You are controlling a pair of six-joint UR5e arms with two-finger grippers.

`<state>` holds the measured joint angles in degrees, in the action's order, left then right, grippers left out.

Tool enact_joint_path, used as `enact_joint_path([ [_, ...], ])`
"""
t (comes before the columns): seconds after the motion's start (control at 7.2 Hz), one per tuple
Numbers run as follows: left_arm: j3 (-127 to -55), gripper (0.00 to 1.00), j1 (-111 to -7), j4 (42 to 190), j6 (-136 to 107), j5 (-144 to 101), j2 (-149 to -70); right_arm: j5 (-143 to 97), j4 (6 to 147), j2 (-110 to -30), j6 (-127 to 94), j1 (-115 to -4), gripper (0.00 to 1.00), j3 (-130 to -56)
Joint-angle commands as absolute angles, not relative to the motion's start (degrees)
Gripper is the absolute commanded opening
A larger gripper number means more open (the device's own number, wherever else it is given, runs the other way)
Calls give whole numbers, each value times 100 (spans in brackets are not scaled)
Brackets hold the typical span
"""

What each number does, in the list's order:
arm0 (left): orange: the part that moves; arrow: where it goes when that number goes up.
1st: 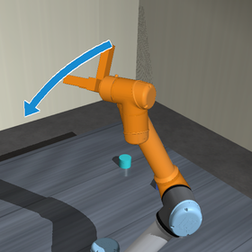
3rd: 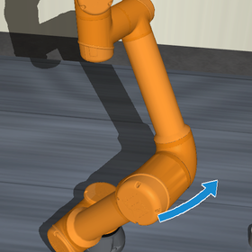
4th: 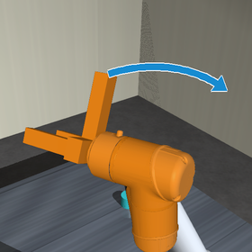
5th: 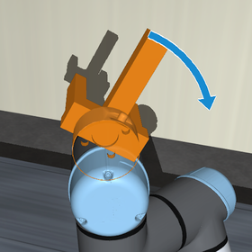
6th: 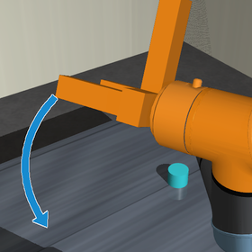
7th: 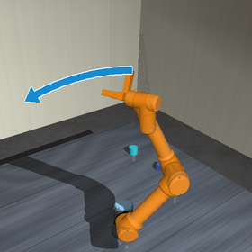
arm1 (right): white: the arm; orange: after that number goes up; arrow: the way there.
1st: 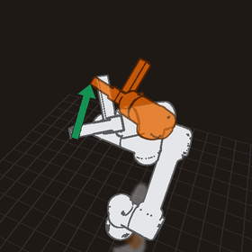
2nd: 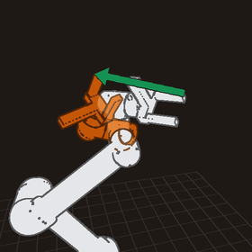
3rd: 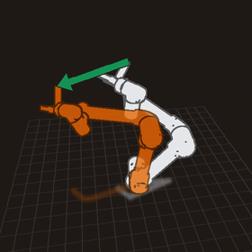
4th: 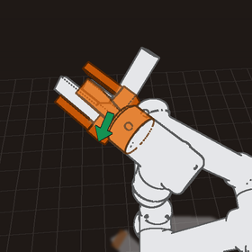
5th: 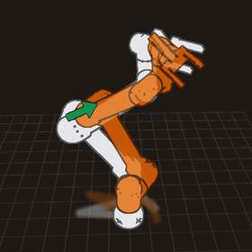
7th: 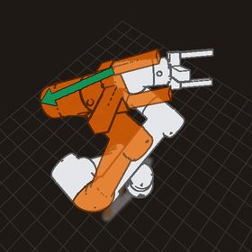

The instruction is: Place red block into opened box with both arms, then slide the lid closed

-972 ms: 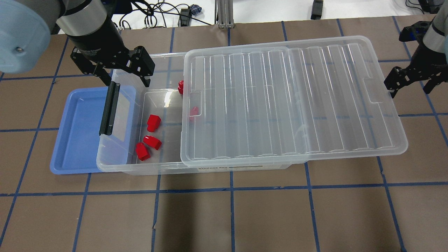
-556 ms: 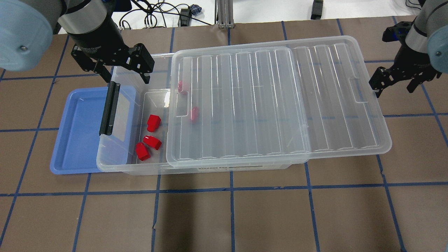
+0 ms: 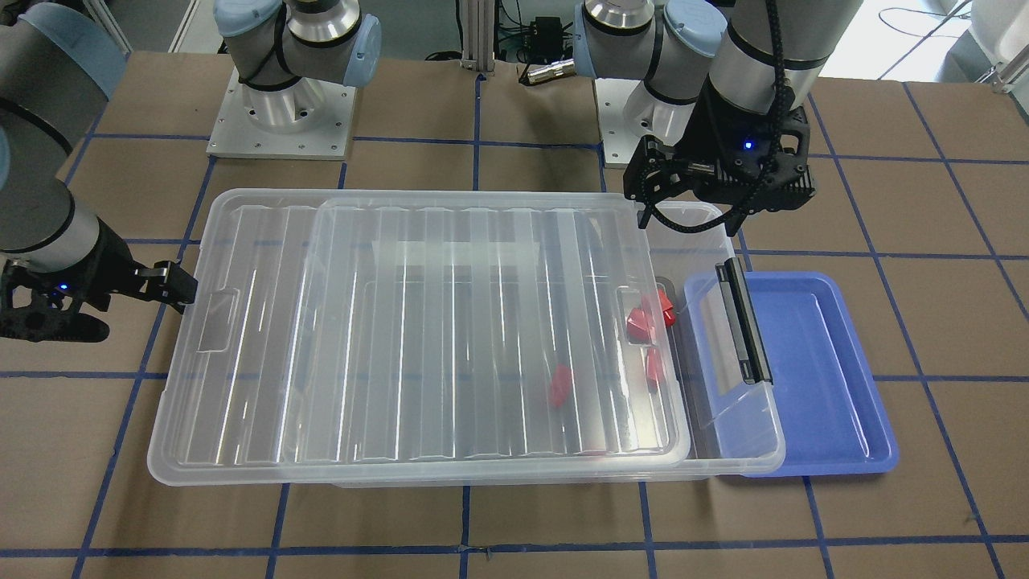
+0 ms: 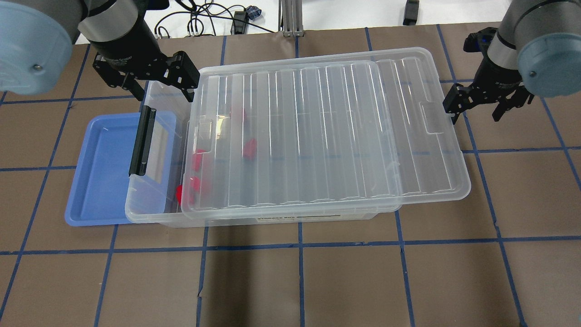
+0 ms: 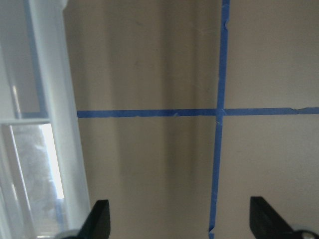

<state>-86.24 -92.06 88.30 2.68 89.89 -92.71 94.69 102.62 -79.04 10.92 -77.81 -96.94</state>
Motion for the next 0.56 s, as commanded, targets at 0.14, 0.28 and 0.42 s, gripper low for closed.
enact_joint_path([
  [0.14,-8631,100,-9202,8824,264,9000,-9255,9335,10266,-7901,135,-8331,100,-9694],
  [0.28,-8631,100,-9202,8824,272,8991,-9264,9177,10266,-7875,-60,-8402,100,-9686],
  [0.42,-8631,100,-9211,8824,281,8983,-9264,9176,10266,-7866,-70,-8489,100,-9686],
])
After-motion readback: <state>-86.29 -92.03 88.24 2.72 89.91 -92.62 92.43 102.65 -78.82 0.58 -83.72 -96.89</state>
